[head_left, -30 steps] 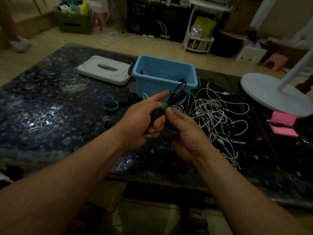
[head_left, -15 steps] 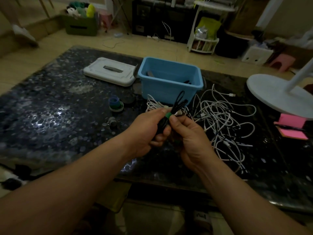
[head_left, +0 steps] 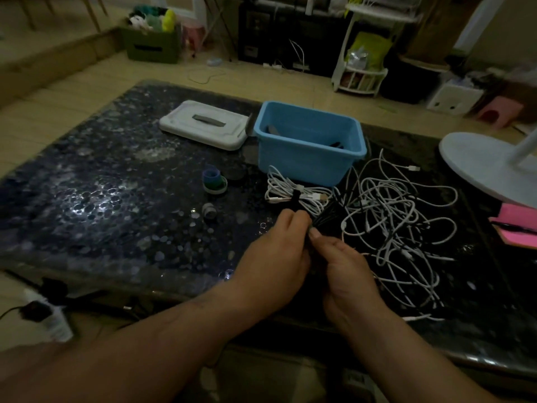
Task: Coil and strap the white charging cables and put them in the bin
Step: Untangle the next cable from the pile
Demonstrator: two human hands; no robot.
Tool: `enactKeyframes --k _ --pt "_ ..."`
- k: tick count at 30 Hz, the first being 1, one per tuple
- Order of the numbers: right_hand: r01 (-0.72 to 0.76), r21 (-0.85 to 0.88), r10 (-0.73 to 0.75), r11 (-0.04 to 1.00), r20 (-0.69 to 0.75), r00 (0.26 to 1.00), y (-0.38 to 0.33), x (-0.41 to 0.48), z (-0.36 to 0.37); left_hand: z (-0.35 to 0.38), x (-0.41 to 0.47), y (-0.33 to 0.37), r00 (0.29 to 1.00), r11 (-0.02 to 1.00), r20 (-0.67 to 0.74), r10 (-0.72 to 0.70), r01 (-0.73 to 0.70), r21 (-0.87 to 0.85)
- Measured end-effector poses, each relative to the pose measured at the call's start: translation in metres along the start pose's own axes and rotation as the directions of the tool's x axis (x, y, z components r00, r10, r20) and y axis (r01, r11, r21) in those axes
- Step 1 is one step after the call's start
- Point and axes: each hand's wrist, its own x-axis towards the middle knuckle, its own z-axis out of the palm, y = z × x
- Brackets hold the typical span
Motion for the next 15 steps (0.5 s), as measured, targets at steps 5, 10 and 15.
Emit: enactKeyframes --k 5,10,15 --pt "-0.005 0.036 0.007 0.999 -0.038 0.999 -0.002 -0.007 0.006 -0.005 0.007 -0.002 0.998 0.989 0.041 0.045 -0.050 0.142" --pt "0.007 -0.041 -0.008 0.999 -0.025 1.000 0.000 -0.008 -0.003 -0.009 0.006 -0.003 0.995 0.979 0.089 0.041 -0.058 0.196" --pt "0.048 -0.045 -0.048 0.998 0.012 0.999 -0.005 -0.004 -0.005 -0.007 0.012 -0.002 0.998 0.984 0.055 -0.019 0.009 0.176"
